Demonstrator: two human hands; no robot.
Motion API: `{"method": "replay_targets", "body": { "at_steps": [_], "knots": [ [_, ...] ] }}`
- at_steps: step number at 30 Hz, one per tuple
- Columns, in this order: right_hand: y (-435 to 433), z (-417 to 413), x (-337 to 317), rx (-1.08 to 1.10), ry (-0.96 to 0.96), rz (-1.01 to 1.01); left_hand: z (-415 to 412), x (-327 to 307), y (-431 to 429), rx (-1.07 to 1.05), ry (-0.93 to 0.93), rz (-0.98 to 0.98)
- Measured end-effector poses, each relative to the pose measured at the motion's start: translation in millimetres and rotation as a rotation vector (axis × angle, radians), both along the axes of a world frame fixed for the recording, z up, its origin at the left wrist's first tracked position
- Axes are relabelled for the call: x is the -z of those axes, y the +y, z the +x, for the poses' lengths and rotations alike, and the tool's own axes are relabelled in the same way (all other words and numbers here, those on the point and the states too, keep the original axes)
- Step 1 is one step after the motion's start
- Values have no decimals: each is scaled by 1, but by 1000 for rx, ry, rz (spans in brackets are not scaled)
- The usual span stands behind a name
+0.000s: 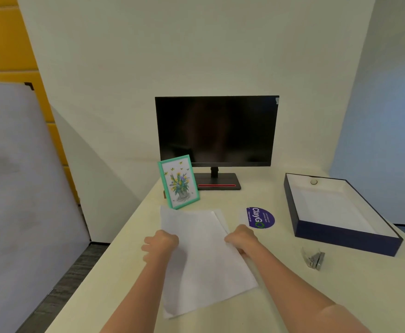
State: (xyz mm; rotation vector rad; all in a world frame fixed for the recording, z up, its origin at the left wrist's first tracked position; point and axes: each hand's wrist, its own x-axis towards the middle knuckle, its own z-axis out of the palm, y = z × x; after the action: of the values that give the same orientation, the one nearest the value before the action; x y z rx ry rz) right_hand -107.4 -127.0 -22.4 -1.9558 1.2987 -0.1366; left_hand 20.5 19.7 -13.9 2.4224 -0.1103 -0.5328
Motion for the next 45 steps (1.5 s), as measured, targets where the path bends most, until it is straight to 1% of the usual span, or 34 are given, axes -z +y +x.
{"method": "replay_targets", "body": {
  "at_steps": [4,9,11,15,17,22,25,28,31,34,37,41,45],
  "knots": [
    [4,4,1,2,9,65,0,-3,-4,4,31,-4],
    [3,9,2,36,35,54,0,-5,-1,-7,63,-16],
    [2,8,1,55,18,54,3,-2,0,-21,83,-83],
    [4,1,-5,78,-54,123,8,0,4,12,67,-240],
    [4,-2,-7,82,-59,135,7,1,5,38,21,-273],
    [4,-11,-11,70,-70,167,-5,-14,8,111,-238,-251],
    [4,-14,-16,57,-92,161,-15,-32,10,152,-359,-333],
    [2,-16,-24,20,-204,174,-24,-52,16,199,-445,-491],
    [-3,-20,-34,5,-404,269,-27,-66,25,257,-492,-655],
    [-7,-23,-48,3,-596,403,-25,-75,32,285,-479,-794],
    [-7,-25,-65,-63,-665,495,-25,-81,40,300,-436,-911],
    [-6,-25,-80,-119,-789,550,-21,-85,50,327,-409,-1014],
    [-3,-23,-86,-115,-943,576,-21,-87,54,303,-439,-1031]
  ]
}}
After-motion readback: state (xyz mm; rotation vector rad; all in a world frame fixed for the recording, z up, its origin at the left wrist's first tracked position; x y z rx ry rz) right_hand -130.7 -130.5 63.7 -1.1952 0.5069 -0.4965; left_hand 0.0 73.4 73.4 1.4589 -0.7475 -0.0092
